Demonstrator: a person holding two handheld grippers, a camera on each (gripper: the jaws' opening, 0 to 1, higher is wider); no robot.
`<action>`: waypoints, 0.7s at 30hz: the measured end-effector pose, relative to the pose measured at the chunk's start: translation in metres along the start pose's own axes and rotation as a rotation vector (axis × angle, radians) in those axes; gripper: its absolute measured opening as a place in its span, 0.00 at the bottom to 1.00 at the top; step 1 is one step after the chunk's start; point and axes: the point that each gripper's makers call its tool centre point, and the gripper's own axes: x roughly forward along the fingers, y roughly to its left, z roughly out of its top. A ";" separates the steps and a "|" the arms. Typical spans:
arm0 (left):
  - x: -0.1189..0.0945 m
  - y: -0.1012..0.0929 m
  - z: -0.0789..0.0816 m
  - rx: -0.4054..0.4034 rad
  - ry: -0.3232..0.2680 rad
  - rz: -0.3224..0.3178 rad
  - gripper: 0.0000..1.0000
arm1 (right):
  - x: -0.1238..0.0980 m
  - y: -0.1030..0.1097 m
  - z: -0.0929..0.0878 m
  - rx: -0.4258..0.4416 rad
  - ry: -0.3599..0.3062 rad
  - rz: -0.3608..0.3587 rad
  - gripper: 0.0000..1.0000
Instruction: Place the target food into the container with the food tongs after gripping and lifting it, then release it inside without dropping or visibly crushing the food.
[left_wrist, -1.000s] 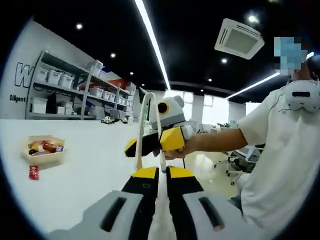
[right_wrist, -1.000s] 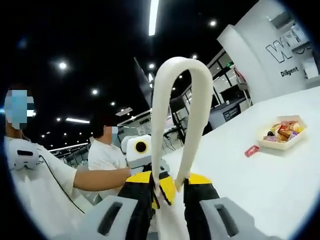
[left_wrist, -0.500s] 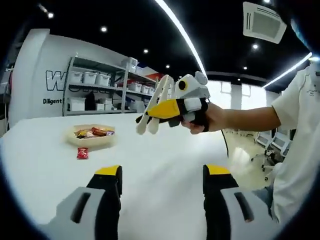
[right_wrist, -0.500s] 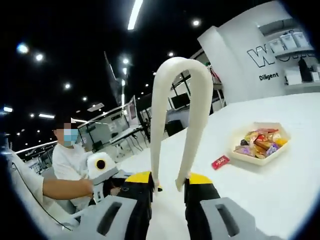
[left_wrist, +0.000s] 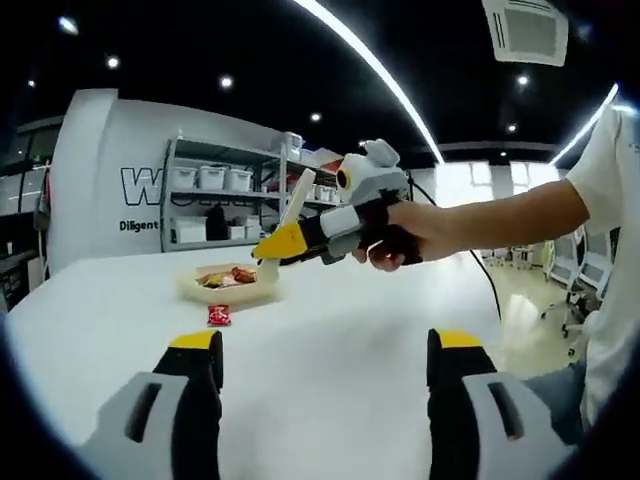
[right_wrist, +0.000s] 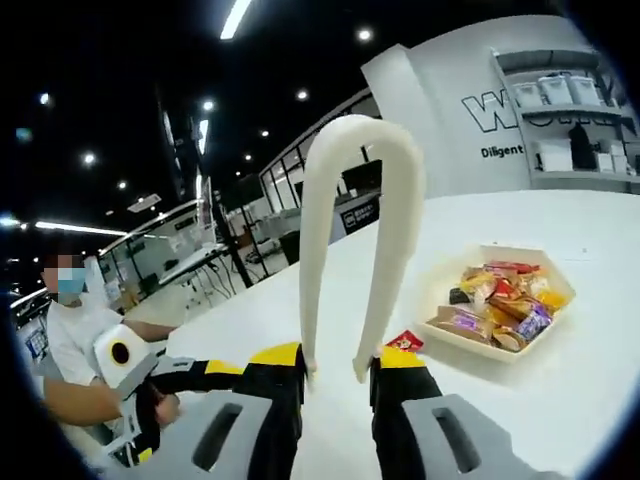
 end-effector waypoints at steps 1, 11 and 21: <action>-0.001 0.007 0.000 -0.033 -0.010 0.035 0.89 | 0.004 -0.001 0.001 -0.008 -0.003 -0.013 0.22; -0.005 0.026 -0.002 -0.105 -0.019 0.107 0.96 | 0.052 -0.028 -0.001 -0.023 0.020 -0.104 0.22; -0.004 0.023 -0.006 -0.091 0.000 0.110 0.92 | 0.072 -0.035 -0.023 -0.093 0.069 -0.133 0.23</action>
